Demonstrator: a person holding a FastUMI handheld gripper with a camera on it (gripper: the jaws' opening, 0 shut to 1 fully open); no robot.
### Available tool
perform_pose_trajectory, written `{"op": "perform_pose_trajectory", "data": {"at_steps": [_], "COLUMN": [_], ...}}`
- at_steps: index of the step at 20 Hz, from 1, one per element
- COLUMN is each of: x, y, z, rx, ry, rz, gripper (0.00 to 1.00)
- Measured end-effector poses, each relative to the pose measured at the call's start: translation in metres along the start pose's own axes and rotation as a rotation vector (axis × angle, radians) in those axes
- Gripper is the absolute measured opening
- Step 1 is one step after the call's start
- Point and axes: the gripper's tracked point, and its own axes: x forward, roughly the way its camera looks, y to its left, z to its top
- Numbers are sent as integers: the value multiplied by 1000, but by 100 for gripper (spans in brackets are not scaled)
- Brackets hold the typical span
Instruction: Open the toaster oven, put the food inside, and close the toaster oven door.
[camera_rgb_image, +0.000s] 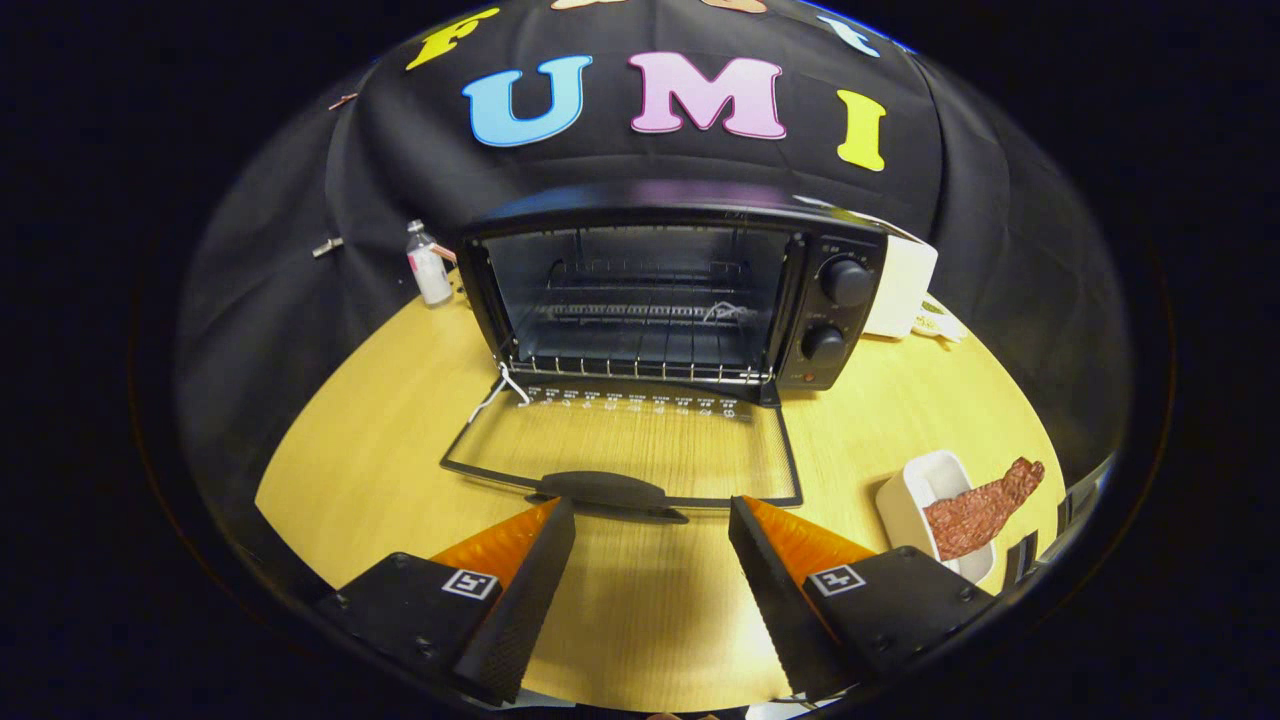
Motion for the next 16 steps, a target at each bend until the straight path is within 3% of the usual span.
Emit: {"op": "perform_pose_trajectory", "data": {"at_steps": [4,10,16], "x": [-40,-74,-68], "y": [-37,-132,-229], "z": [46,93,76], "rx": [-65,-51,66], "ry": [-83,-134,-61], "rz": [36,76,104], "gripper": [96,96,98]}}
